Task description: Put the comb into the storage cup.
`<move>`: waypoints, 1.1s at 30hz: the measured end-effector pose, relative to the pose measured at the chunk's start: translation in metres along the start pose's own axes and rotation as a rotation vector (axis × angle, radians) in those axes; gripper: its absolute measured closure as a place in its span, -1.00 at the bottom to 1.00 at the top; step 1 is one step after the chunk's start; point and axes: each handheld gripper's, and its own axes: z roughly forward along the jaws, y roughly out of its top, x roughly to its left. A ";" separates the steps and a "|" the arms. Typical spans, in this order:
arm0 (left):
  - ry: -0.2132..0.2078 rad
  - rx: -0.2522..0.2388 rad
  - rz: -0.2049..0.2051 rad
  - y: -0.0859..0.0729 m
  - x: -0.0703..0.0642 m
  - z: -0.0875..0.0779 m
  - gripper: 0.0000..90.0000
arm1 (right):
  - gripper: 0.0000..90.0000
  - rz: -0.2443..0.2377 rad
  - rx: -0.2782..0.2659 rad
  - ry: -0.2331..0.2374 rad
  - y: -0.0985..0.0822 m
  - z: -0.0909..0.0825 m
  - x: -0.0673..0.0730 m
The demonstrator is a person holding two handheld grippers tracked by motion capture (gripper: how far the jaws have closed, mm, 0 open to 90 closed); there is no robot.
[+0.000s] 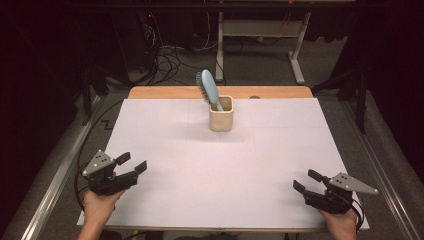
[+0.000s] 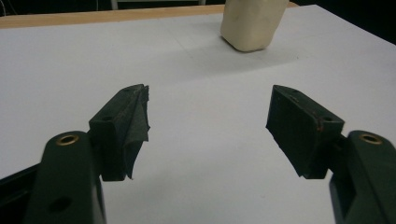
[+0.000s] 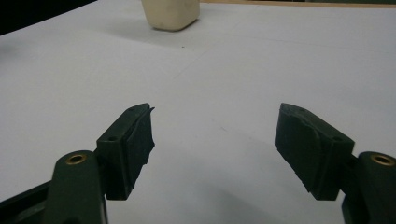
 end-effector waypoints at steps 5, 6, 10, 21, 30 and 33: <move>0.002 0.002 -0.008 -0.002 0.001 0.001 -0.35 | -0.37 -0.001 -0.001 0.001 0.000 0.000 0.000; 0.001 0.001 -0.010 -0.002 0.002 0.001 -0.35 | -0.37 -0.001 0.000 0.000 0.000 0.000 0.000; 0.007 -0.005 -0.021 -0.003 0.004 0.003 -0.35 | -0.37 -0.001 0.001 0.002 0.000 0.000 0.000; 0.007 0.017 -0.029 -0.009 0.005 0.008 -0.35 | -0.37 0.000 -0.003 0.001 0.000 0.000 0.000; 0.016 0.017 -0.037 -0.014 0.007 0.012 -0.34 | -0.37 0.001 0.000 0.001 0.000 0.000 0.000; 0.016 0.015 -0.042 -0.015 0.007 0.012 -0.33 | -0.37 -0.001 -0.001 0.001 0.000 0.000 0.000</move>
